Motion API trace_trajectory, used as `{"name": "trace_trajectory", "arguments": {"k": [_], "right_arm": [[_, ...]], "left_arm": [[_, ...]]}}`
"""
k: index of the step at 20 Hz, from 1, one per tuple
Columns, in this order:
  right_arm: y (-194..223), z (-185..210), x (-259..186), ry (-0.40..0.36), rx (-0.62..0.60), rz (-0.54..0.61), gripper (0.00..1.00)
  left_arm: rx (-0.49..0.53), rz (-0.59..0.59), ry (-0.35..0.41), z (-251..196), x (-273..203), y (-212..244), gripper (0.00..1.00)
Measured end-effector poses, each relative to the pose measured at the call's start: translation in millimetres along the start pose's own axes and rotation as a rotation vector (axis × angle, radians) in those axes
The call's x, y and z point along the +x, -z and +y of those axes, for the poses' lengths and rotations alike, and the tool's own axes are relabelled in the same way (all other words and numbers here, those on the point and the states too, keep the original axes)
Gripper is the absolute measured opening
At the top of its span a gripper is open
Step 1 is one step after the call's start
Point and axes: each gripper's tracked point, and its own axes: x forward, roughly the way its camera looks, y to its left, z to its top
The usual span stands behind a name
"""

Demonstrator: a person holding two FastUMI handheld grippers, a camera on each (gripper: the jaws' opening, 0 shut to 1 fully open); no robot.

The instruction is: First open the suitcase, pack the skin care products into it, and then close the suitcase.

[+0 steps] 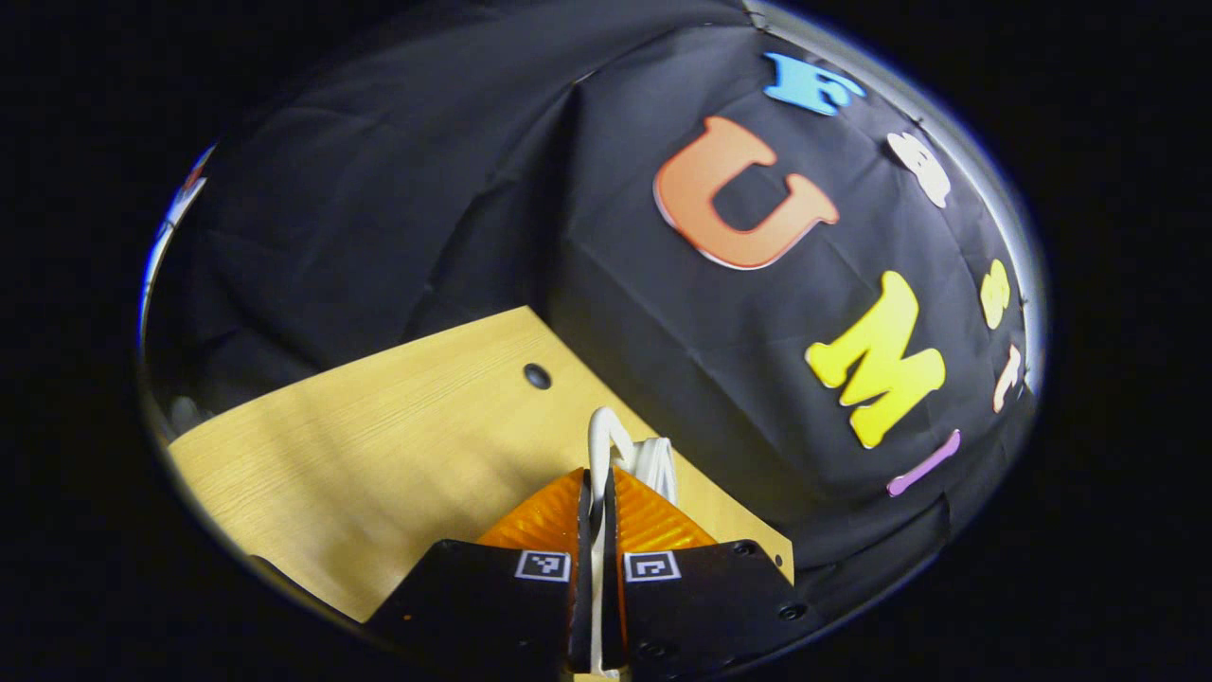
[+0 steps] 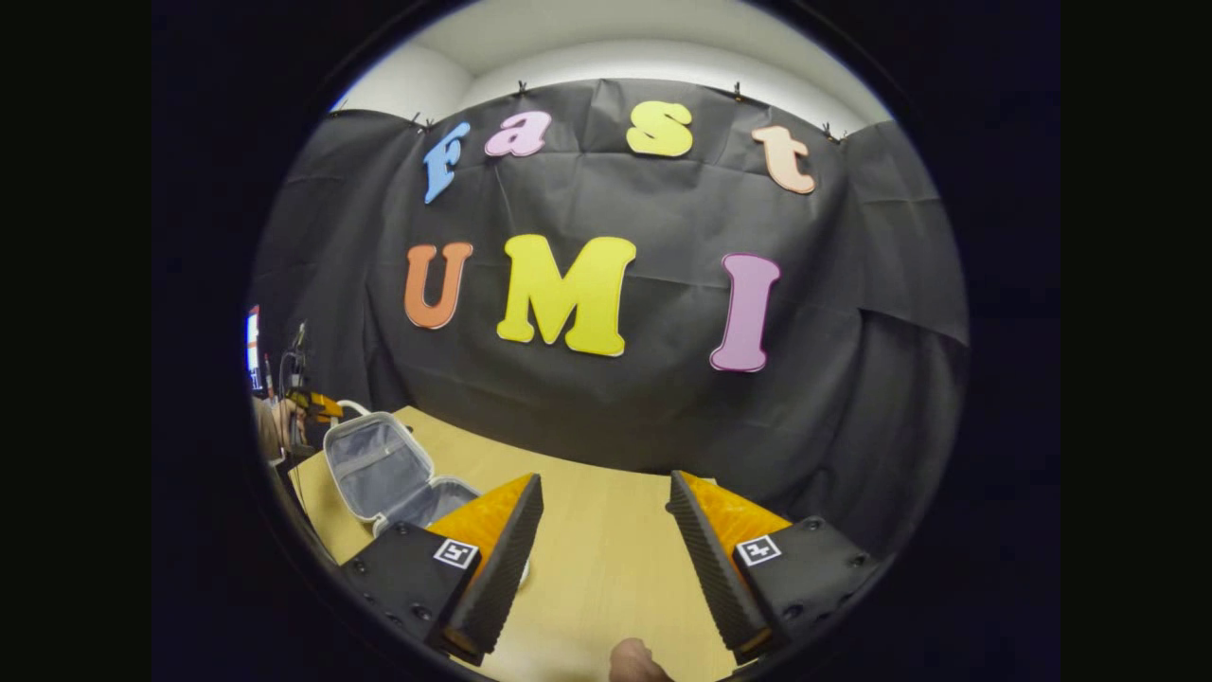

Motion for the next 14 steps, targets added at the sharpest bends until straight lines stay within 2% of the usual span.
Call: {"name": "trace_trajectory", "arguments": {"k": [2,8,11,14], "right_arm": [[-0.2,-6.4,-1.8,-0.023,-0.01,-0.014,0.8],[5.8,-26.3,-4.2,-0.084,0.025,-0.015,0.8],[15.5,-39.3,-5.9,-0.1,0.035,-0.008,0.8],[25.8,-52.9,-6.1,-0.113,0.04,0.006,0.8]], "left_arm": [[0.092,-0.028,0.039,-43.6,-12.2,2.2,0.06],[0.299,-0.048,0.086,-141.4,-41.7,34.9,0.06],[0.468,-0.025,0.112,-181.8,-50.5,73.4,0.06],[0.59,-0.005,0.113,-222.8,-50.0,124.1,0.05]]}}
